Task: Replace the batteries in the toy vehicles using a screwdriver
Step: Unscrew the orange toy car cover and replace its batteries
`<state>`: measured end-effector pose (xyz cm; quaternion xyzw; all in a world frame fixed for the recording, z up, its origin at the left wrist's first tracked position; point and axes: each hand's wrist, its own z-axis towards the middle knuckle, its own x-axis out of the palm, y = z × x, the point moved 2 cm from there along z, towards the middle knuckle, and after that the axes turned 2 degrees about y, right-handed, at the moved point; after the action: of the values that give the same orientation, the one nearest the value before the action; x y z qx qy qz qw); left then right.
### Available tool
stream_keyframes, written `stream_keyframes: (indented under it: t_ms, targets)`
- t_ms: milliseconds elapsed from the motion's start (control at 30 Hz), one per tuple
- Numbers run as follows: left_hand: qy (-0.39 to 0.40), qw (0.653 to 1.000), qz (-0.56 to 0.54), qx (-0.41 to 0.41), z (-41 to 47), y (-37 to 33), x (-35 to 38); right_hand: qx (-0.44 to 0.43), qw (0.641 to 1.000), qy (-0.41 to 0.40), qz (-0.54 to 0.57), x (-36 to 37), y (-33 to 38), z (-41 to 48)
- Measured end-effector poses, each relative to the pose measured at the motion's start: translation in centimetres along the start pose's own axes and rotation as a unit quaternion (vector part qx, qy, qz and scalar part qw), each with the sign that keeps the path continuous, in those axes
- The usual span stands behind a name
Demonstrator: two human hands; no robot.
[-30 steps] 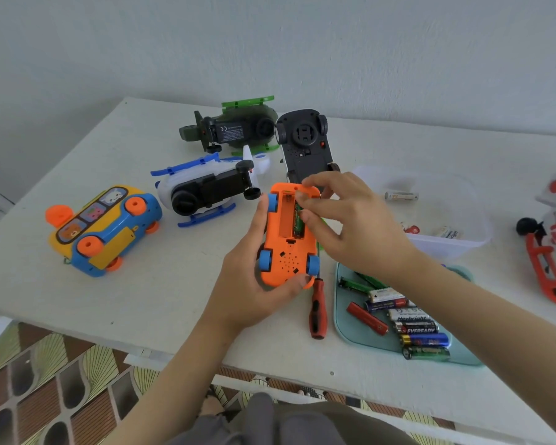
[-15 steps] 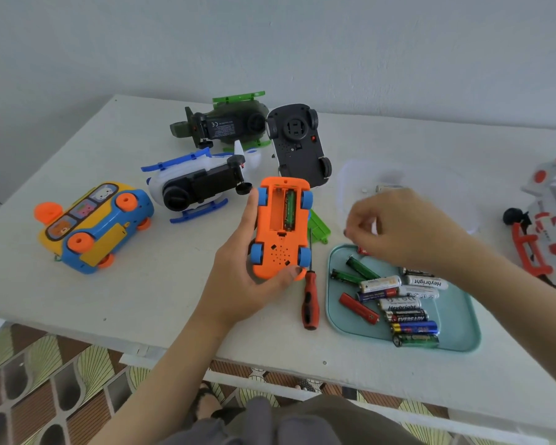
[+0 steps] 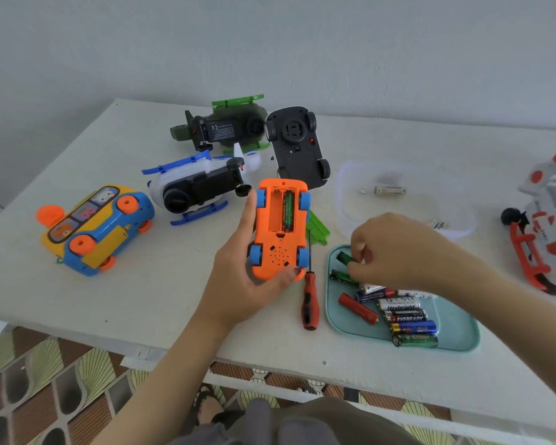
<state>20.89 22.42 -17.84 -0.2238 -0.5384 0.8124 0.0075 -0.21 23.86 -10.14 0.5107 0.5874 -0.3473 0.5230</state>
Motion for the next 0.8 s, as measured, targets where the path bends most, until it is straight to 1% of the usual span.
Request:
stream_keyframes:
  t_ms: [133, 233, 300, 367, 467, 533, 700, 800]
  targets:
    - [-0.001, 1.000, 0.001, -0.001, 0.0, 0.0, 0.0, -0.049, 0.989, -0.028, 0.139, -2.0, 0.1, 0.5]
    - [0.000, 1.000, 0.003, 0.004, 0.0, 0.1, 0.0, -0.100, 0.951, -0.066, 0.284, -3.3, 0.9, 0.8]
    - [0.001, 1.000, 0.002, 0.006, 0.1, 0.1, 0.0, -0.135, 0.929, -0.103, 0.329, -3.9, 1.6, 1.0]
    - [-0.002, 1.000, 0.001, 0.007, 0.1, 0.1, 0.0, -0.159, 0.913, -0.140, 0.349, -4.0, 2.3, 1.5]
    - [-0.006, 1.000, -0.010, 0.004, 0.1, 0.1, 0.1, -0.180, 0.906, -0.197, 0.327, -3.5, 3.3, 2.4]
    - [-0.007, 1.000, -0.011, 0.003, 0.1, 0.2, 0.2, -0.195, 0.907, -0.234, 0.292, -2.9, 3.8, 3.0]
    - [-0.008, 1.000, -0.017, 0.000, 0.1, 0.1, 0.1, -0.252, 0.900, -0.321, 0.150, -1.5, 4.3, 4.1]
    - [0.001, 1.000, -0.022, -0.001, 0.1, 0.1, 0.0, -0.298, 0.888, -0.342, 0.069, -0.9, 4.4, 4.2]
